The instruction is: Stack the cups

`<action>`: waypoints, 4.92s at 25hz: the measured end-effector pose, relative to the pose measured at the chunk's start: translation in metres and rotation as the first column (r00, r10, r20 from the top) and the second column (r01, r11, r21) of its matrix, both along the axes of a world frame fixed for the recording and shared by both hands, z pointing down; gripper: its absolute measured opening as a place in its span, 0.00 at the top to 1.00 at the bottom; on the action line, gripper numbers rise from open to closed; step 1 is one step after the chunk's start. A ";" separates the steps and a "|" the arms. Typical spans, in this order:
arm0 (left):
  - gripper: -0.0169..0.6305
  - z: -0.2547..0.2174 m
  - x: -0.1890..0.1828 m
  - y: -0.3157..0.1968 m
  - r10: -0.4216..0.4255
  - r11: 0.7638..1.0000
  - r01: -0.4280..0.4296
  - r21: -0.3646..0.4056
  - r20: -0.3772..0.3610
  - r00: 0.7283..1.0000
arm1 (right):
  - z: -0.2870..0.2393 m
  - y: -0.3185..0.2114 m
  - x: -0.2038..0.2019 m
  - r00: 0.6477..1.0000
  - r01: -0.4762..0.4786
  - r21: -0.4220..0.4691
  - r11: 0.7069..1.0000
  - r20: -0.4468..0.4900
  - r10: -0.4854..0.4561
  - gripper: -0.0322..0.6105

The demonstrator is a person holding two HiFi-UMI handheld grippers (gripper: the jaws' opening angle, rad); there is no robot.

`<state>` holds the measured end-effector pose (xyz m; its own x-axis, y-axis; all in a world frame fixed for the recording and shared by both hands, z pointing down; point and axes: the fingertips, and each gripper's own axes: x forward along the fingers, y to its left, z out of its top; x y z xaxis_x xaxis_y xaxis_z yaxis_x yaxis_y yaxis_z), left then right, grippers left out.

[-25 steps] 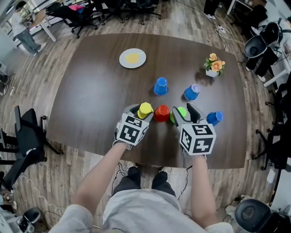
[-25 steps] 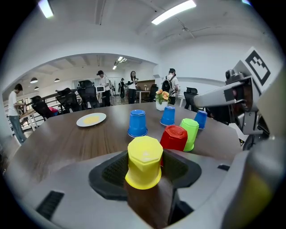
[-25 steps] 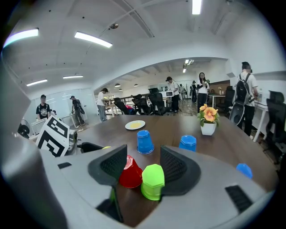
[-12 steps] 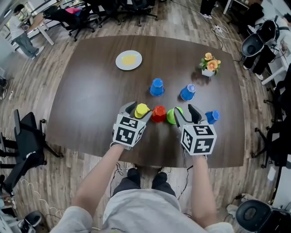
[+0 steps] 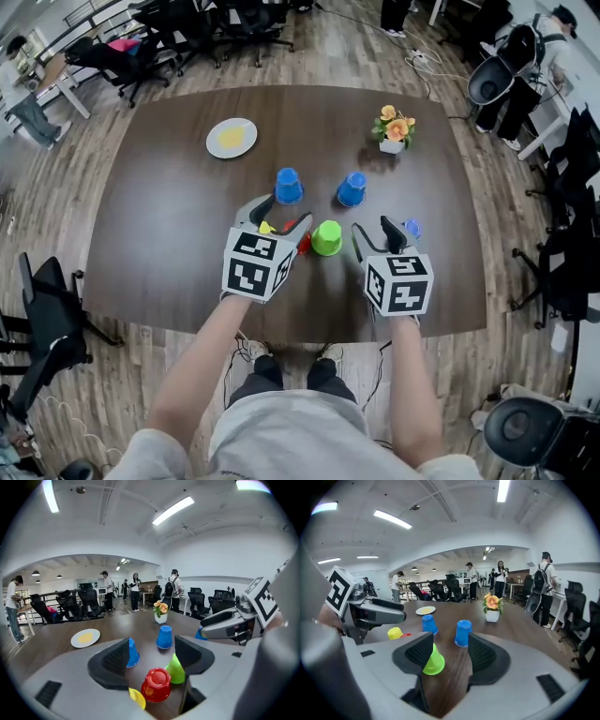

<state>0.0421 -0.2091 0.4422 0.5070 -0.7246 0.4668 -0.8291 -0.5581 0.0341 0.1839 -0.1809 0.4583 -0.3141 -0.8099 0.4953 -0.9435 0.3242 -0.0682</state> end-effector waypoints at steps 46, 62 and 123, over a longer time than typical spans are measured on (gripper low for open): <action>0.55 0.015 -0.037 0.015 -0.171 0.983 0.173 -0.052 0.037 0.984 | -0.015 -0.032 -0.007 0.960 0.233 0.005 0.973 -0.162 -0.229 0.60; 0.56 0.028 -0.103 0.018 -0.170 0.982 0.170 -0.080 -0.004 0.985 | -0.015 -0.016 -0.143 0.913 0.385 -0.024 0.922 -0.135 -0.385 0.60; 0.57 0.004 -0.111 -0.067 -0.245 0.969 0.243 -0.051 -0.044 0.969 | 0.016 -0.126 -0.148 0.782 0.592 -0.151 0.792 -0.128 -0.609 0.60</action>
